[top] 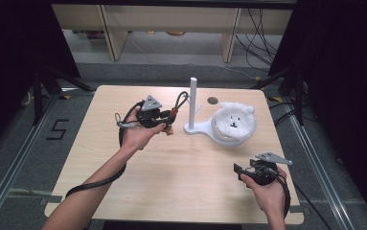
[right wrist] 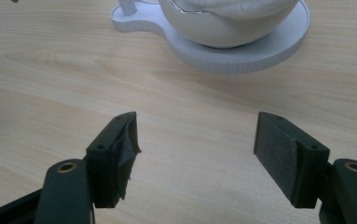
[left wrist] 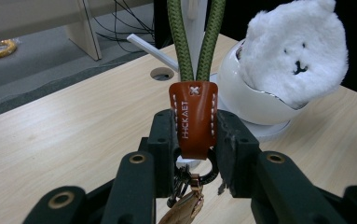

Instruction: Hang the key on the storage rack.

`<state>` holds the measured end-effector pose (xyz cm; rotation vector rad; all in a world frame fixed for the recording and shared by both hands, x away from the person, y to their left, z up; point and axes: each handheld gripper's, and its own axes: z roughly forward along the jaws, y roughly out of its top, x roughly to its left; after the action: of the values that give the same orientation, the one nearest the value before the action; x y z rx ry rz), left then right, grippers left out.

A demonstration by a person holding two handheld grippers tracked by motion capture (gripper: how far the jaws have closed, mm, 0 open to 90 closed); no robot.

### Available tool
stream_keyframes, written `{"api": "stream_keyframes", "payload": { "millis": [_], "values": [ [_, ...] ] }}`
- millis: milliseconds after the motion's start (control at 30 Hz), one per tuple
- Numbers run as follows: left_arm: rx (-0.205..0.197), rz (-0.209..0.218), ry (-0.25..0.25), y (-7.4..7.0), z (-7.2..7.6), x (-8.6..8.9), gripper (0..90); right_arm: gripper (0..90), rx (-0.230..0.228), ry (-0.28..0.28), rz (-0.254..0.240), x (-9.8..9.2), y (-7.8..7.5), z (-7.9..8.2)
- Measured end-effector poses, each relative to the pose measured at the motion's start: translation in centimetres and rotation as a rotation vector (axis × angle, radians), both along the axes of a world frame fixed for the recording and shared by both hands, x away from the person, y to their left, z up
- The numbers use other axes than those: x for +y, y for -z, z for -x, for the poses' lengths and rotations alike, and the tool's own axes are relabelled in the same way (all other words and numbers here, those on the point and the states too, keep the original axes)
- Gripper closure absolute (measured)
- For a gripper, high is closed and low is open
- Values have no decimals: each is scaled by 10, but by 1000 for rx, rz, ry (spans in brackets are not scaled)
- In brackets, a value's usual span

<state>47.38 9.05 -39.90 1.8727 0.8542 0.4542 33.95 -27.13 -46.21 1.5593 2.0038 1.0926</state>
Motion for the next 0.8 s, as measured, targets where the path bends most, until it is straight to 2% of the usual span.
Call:
{"api": "stream_keyframes", "payload": {
  "millis": [100, 133, 400, 433, 467, 500, 600, 633, 667, 767, 800],
  "values": [
    [2, -4, -3, 3, -2, -1, 684, 315, -3, 5, 12, 0, 1, 0],
    [0, -2, 5, 5, -3, -3, 683, 315, -2, -2, -5, -1, 1, 0],
    [13, -1, 7, 9, -8, -9, 679, 315, -7, -8, -13, 0, 2, 0],
    [15, -5, 2, 10, -9, -10, 679, 315, 14, 27, -40, 3, 1, 2],
    [16, -3, 0, 10, -9, -11, 678, 315, 6, 21, -34, 2, 2, 1],
    [16, -23, 8, 11, -10, -10, 677, 315, 6, 21, -33, 2, 2, 1],
    [13, -3, 3, 13, -12, -14, 675, 315, 4, 18, -25, 2, 2, 1],
    [13, -5, 0, 14, -12, -15, 673, 315, 12, 22, -32, 2, 2, 2],
    [12, -6, 2, 14, -13, -15, 672, 315, 23, 22, -19, 2, 1, 2],
    [9, -12, 2, 15, -15, -16, 669, 315, 26, 24, -8, 2, 1, 2],
    [10, -11, 2, 15, -15, -16, 667, 315, 25, 18, -18, 3, 2, 2]
  ]
}}
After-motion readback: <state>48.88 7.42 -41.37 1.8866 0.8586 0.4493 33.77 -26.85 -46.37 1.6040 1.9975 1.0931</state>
